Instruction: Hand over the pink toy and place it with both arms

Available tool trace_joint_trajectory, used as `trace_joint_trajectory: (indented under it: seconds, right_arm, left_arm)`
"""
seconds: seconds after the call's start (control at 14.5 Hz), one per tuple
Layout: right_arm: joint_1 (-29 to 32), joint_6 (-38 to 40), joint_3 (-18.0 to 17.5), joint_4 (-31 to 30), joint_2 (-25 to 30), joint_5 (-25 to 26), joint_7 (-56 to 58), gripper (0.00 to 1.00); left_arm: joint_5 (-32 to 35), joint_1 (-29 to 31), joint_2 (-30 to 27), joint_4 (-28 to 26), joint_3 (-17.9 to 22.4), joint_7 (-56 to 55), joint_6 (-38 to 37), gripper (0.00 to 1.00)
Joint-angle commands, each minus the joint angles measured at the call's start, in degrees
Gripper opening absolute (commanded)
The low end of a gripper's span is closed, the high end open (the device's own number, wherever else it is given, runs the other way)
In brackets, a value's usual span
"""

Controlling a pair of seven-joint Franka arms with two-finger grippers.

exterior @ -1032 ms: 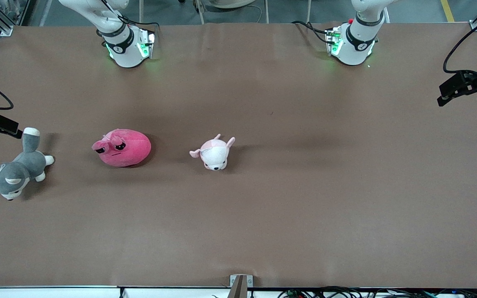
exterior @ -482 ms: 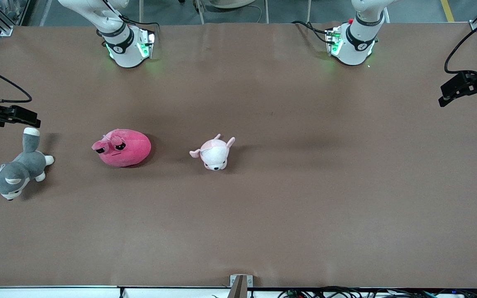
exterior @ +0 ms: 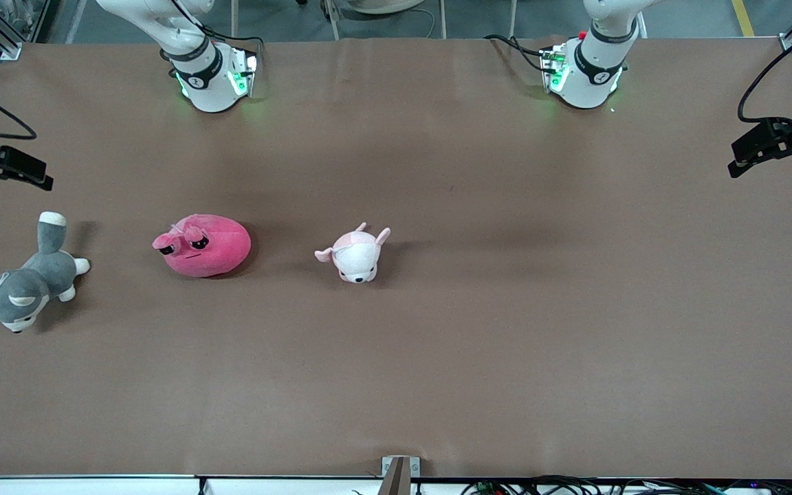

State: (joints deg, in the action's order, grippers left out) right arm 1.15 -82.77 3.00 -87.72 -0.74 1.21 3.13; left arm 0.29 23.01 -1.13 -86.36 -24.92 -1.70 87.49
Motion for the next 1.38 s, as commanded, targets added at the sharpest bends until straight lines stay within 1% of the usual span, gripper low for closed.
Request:
trace_joint_trajectory:
  seconds: [0.0,0.07,0.14,0.21,0.41,0.55,0.76,0.89,1.17,1.31]
  right_arm:
    - [0.44,0.41,-0.45,-4.74,5.30,0.37,0.92,1.00]
    - [0.35,0.85,-0.45,-4.65,5.39,0.37,0.92,1.00]
    - [0.35,1.12,-0.54,-4.56,5.48,0.37,0.92,1.00]
    - [0.35,1.73,-0.54,-4.13,5.48,0.37,0.92,1.00]
    - [0.35,3.49,-0.63,-3.34,5.48,0.37,0.92,1.00]
    - [0.35,4.02,-0.54,-3.16,5.48,0.37,0.92,1.00]
    - [0.52,4.55,-0.45,-2.63,5.74,0.28,0.92,1.00]
    - [0.35,4.72,-0.54,-2.02,6.10,0.19,0.83,1.00]
    - [0.35,4.37,-0.71,-0.87,6.36,-0.42,0.65,1.00]
    - [1.66,4.46,-0.19,-0.87,6.36,-3.49,0.65,1.00]
  left_arm:
    - [-0.82,-0.06,0.78,1.10,-0.22,1.26,-0.21,1.00]
    - [-0.82,-0.59,0.86,1.10,-0.13,1.26,-0.21,1.00]
    - [-0.73,-2.33,0.86,1.10,1.52,1.26,-0.21,1.00]
    - [-0.64,-4.96,0.86,1.10,4.15,1.26,-0.21,1.00]
    - [-0.73,-14.62,0.86,1.10,14.25,1.35,-0.30,1.00]
    - [-0.82,-18.94,0.86,1.10,19.01,1.35,-0.30,1.00]
    - [-0.82,-22.55,0.86,1.10,22.18,1.35,-0.30,1.00]
    - [-0.82,-23.97,0.86,1.10,23.60,1.26,-0.30,1.00]
    - [-0.82,-24.15,0.78,1.10,23.69,1.26,-0.30,1.00]
    - [-0.64,-23.89,0.52,1.10,23.60,1.26,-0.30,1.00]
